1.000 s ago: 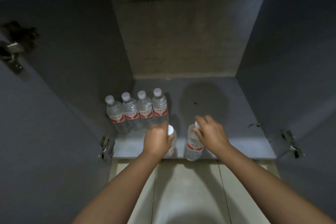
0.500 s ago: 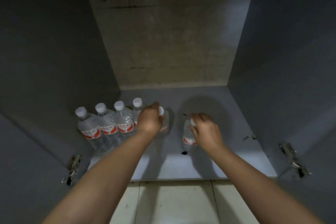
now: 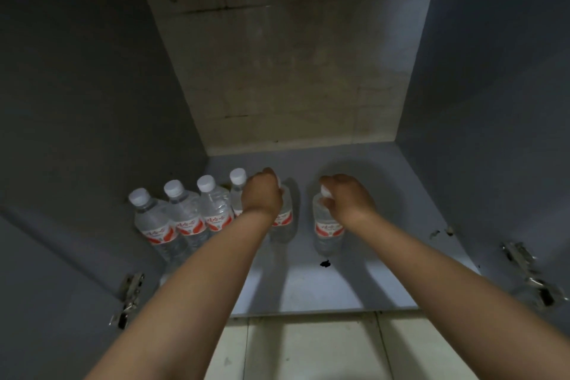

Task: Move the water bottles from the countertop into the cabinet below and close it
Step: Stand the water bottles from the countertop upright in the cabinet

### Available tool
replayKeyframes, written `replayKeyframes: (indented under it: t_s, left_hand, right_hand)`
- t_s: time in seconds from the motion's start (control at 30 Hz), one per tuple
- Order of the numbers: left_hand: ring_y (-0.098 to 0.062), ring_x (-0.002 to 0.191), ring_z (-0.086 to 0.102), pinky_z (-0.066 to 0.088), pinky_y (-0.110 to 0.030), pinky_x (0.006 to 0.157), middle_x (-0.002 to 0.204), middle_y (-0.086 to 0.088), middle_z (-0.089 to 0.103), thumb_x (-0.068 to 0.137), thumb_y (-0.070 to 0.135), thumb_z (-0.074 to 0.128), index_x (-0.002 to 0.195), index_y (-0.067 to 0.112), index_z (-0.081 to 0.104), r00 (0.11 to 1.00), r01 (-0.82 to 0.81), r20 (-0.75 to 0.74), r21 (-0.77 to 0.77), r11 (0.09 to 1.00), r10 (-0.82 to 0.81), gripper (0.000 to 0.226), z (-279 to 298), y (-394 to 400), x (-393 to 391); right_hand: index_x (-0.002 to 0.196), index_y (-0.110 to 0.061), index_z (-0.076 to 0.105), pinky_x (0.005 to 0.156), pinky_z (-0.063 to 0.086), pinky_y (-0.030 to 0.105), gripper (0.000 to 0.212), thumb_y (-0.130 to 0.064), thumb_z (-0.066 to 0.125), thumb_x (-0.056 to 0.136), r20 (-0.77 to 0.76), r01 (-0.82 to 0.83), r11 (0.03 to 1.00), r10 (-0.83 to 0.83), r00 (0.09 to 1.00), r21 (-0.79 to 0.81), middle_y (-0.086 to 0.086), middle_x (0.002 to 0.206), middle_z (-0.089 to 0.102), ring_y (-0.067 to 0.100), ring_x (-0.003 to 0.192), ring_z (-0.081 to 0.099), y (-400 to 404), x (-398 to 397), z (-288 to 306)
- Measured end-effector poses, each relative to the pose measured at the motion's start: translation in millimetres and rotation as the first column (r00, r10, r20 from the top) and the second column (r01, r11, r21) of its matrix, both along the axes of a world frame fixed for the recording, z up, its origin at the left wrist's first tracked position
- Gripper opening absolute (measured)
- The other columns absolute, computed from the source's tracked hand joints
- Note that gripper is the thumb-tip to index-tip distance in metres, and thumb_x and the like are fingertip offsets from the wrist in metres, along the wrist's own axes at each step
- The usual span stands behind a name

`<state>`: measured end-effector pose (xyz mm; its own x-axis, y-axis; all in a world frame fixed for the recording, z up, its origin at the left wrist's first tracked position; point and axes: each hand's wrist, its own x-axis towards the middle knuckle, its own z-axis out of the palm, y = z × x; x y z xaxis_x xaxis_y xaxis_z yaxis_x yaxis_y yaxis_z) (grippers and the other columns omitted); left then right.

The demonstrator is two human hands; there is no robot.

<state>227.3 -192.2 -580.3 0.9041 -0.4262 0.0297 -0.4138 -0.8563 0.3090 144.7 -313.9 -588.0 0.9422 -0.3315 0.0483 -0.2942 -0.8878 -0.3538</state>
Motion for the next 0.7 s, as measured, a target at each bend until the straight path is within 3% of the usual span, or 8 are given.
replayKeyframes:
  t_s: [0.2, 0.3, 0.43, 0.6, 0.7]
  left_hand:
    - [-0.035, 0.121, 0.053, 0.044, -0.038, 0.098, 0.130, -0.022, 0.054, 0.097, 0.018, 0.048, 0.127, -0.003, 0.044, 0.999, 0.050, -0.013, 0.065, 0.997, -0.050, 0.037, -6, 0, 10]
    - [-0.035, 0.128, 0.046, 0.038, -0.036, 0.106, 0.140, -0.024, 0.041, 0.098, 0.011, 0.042, 0.144, -0.005, 0.021, 0.997, 0.078, -0.035, 0.066, 0.995, -0.075, 0.052, -12, -1, 15]
    - [-0.036, 0.138, 0.031, 0.030, -0.035, 0.115, 0.152, -0.024, 0.020, 0.094, -0.001, 0.040, 0.149, -0.002, 0.002, 0.985, 0.124, -0.115, -0.015, 0.992, -0.125, 0.066, -15, -2, 12]
    - [-0.032, 0.141, 0.028, 0.028, -0.033, 0.114, 0.155, -0.019, 0.016, 0.091, -0.004, 0.046, 0.150, 0.004, 0.003, 0.979, 0.127, -0.148, -0.098, 0.987, -0.141, 0.073, -17, 1, 15]
    - [-0.030, 0.141, 0.029, 0.027, -0.031, 0.114, 0.153, -0.019, 0.023, 0.095, -0.002, 0.041, 0.150, 0.005, 0.007, 0.979, 0.126, -0.147, -0.112, 0.986, -0.142, 0.066, -17, 2, 18]
  right_hand:
    - [0.125, -0.004, 0.052, 0.096, 0.040, 0.034, 0.036, -0.008, 0.053, 0.089, 0.121, -0.081, 0.996, 0.075, 0.990, 0.043, 0.023, 0.123, 0.056, 0.034, 0.116, 0.051, 13, 28, 0]
    - [0.120, -0.001, 0.055, 0.093, 0.042, 0.037, 0.034, -0.005, 0.052, 0.087, 0.148, -0.089, 0.995, 0.082, 0.986, 0.042, 0.025, 0.118, 0.059, 0.036, 0.112, 0.054, 15, 38, -6]
    - [0.123, -0.003, 0.054, 0.093, 0.042, 0.036, 0.037, -0.004, 0.053, 0.087, 0.196, -0.021, 0.997, 0.006, 0.981, 0.075, 0.024, 0.119, 0.060, 0.036, 0.111, 0.055, 13, 45, -13]
    - [0.135, -0.004, 0.041, 0.100, 0.037, 0.033, 0.045, -0.004, 0.048, 0.091, 0.134, -0.009, 0.993, -0.006, 0.991, 0.117, 0.024, 0.130, 0.052, 0.034, 0.120, 0.049, 14, 48, -14]
    - [0.130, -0.004, 0.044, 0.092, 0.042, 0.034, 0.041, -0.005, 0.048, 0.090, 0.119, 0.015, 0.992, -0.030, 0.992, 0.127, 0.025, 0.123, 0.054, 0.036, 0.114, 0.052, 15, 45, -16]
